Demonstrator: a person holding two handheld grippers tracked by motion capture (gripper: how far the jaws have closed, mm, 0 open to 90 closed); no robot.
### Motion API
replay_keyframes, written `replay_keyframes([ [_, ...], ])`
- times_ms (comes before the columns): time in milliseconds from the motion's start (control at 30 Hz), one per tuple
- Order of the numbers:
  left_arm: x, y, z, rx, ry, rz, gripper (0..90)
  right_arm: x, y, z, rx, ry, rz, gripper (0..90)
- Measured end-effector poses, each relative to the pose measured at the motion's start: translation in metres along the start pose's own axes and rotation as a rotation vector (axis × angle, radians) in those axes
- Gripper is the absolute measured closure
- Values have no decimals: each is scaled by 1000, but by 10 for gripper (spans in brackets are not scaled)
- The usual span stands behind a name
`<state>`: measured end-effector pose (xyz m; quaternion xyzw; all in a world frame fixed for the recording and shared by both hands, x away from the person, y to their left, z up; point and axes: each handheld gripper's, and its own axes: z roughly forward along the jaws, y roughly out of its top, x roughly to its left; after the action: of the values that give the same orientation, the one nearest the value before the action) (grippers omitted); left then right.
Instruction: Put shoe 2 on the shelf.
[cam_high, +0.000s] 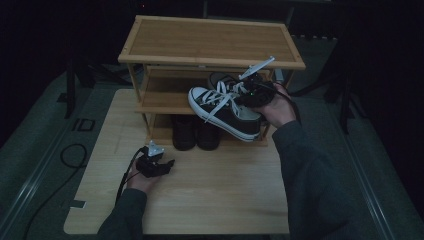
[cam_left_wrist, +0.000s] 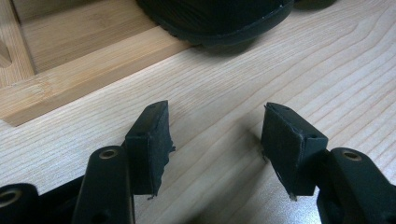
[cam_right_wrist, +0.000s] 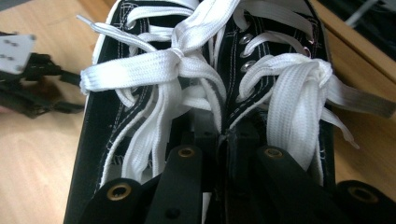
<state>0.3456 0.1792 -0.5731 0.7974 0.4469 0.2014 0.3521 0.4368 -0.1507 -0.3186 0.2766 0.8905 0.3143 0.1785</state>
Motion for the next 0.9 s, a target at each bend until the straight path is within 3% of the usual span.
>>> replay_keyframes([
  [533,0,0,0,0,1,1,425,8,2,2,-47,-96,60,851],
  [600,0,0,0,0,0,0,425,8,1,4,-57,-102,79,851],
  [700,0,0,0,-2,0,-3,425,13,-1,8,-84,-156,104,852],
  [767,0,0,0,-2,0,-2,425,14,-1,9,-89,-162,116,852],
  [800,0,0,0,-2,1,-1,425,13,-2,10,-94,-164,156,850],
  [833,0,0,0,-2,0,-3,425,12,-3,10,-97,-169,166,844],
  [900,0,0,0,-2,0,-3,425,11,-3,10,-98,-172,162,814],
])
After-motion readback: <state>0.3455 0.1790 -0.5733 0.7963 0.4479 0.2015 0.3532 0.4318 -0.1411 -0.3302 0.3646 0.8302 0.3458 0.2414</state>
